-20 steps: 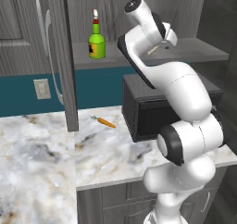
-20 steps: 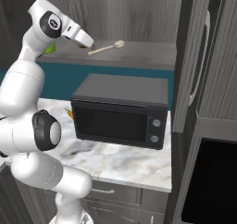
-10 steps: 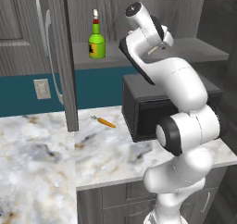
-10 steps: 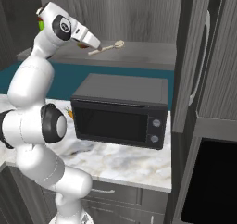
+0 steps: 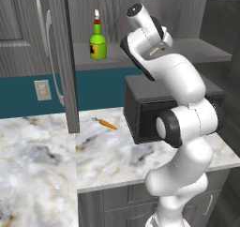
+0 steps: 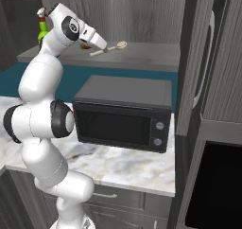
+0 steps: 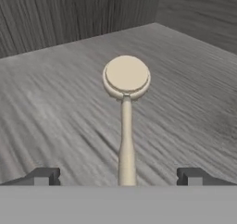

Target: Pick the spray and dish brush from the cabinet and place them on the counter.

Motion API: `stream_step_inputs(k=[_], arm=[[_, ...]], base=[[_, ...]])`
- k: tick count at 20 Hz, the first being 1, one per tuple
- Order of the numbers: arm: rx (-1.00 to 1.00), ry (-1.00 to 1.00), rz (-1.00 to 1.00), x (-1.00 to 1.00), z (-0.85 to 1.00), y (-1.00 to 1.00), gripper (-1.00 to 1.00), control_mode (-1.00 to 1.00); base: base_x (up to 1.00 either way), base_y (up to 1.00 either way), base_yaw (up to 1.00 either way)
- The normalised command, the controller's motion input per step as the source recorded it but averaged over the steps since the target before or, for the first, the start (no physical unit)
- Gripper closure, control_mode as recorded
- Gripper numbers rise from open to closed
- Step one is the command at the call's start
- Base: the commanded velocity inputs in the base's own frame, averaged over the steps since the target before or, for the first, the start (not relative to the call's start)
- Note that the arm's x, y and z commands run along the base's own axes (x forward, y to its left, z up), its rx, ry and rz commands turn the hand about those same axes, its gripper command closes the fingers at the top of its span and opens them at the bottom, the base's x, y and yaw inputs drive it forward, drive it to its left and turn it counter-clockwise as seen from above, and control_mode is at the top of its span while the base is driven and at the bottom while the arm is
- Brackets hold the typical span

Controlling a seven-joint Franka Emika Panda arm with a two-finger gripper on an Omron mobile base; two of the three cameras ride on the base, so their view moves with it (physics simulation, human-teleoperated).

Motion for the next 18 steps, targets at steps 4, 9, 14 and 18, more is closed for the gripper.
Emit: stream_step_inputs(k=[4, 9, 14, 18], arm=[[0.00, 0.04, 0.04, 0.35, 0.00, 0.00, -1.00, -1.00], [0.00, 0.05, 0.02, 0.15, -0.04, -0.01, -1.00, -1.00], [0.00, 0.04, 0.00, 0.00, -0.13, -0.01, -1.00, -1.00], [0.00, 0.00, 0.00, 0.00, -0.21, 0.00, -1.00, -1.00]], base=[[0.00, 0.00, 0.00], [0.00, 0.00, 0.00], [0.00, 0.00, 0.00], [0.00, 0.00, 0.00]])
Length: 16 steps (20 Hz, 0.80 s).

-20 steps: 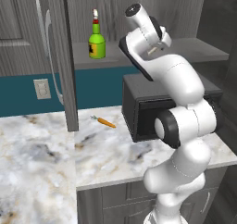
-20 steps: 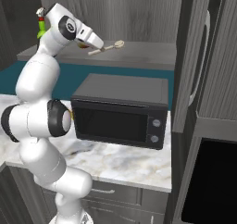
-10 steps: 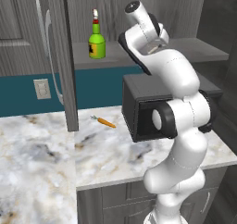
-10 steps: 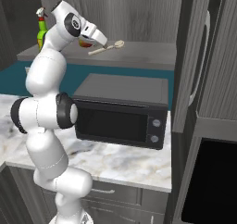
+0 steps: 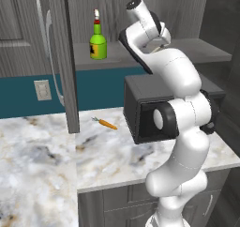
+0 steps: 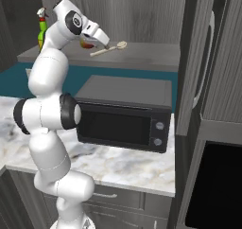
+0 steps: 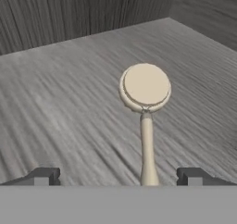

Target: Pick the spray and dish brush from the cabinet and place them on the counter.

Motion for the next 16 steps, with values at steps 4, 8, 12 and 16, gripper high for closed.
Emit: stream_step_inputs(k=[4, 8, 12, 16], arm=[[0.01, 0.00, 0.00, 0.00, -0.37, 0.00, -1.00, -1.00], [0.00, -0.02, 0.00, -0.03, -0.41, -0.14, -1.00, -1.00], [0.01, -0.08, 0.00, -0.04, -0.23, -0.13, -1.00, -1.00], [0.07, -0.03, 0.00, -0.03, -0.32, -0.07, -1.00, -1.00]], base=[[0.00, 0.00, 0.00], [0.00, 0.00, 0.00], [0.00, 0.00, 0.00], [0.00, 0.00, 0.00]])
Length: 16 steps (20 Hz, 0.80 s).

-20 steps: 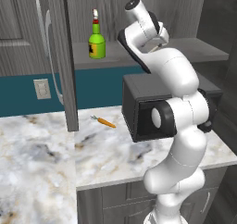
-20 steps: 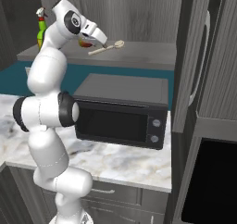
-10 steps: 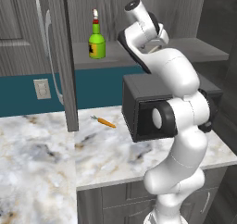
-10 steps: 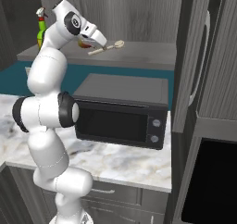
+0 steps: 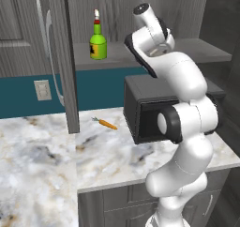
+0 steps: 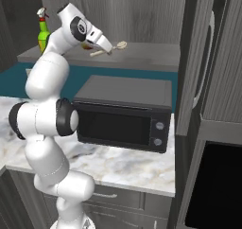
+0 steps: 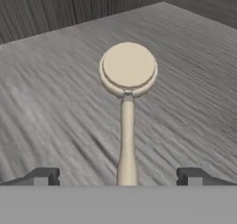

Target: Pick the spray and dish brush from the cabinet and place them on the counter.

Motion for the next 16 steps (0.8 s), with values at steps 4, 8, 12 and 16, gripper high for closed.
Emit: stream_step_inputs(k=[4, 8, 12, 16], arm=[[0.10, 0.00, 0.00, 0.00, -0.37, 0.00, 1.00, -1.00], [0.05, 0.00, 0.00, 0.00, -0.16, 0.00, 1.00, -1.00], [0.00, 0.01, 0.00, 0.01, -0.01, 0.01, 1.00, -1.00], [-0.04, 0.02, 0.00, -0.08, 0.33, 0.16, 1.00, -1.00]], base=[[0.00, 0.00, 0.00], [0.00, 0.00, 0.00], [0.00, 0.00, 0.00], [0.00, 0.00, 0.00]])
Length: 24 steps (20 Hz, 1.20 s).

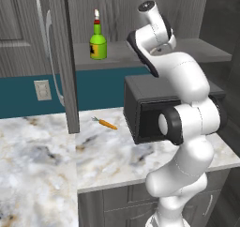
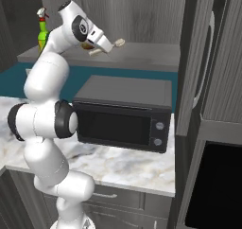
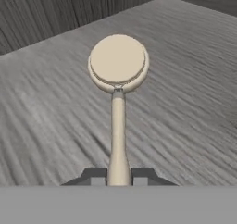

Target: Pick the spray and dish brush from the cabinet and place them on the counter.

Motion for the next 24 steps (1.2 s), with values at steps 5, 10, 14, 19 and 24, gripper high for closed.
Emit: stream_step_inputs(k=[5, 10, 14, 19, 24], arm=[[-0.05, 0.00, 0.00, -0.34, 0.47, 0.21, 1.00, -1.00], [0.01, 0.00, 0.00, -0.72, 0.07, 0.02, 1.00, -1.00], [0.00, 0.00, -0.02, -0.99, 0.02, 0.05, 1.00, -1.00], [0.02, -0.02, -0.03, -1.00, 0.00, 0.11, 1.00, -1.00], [0.06, -0.03, 0.00, -1.00, -0.19, 0.32, 1.00, -1.00]], base=[[0.00, 0.00, 0.00], [0.00, 0.00, 0.00], [0.00, 0.00, 0.00], [0.00, 0.00, 0.00], [0.00, 0.00, 0.00]])
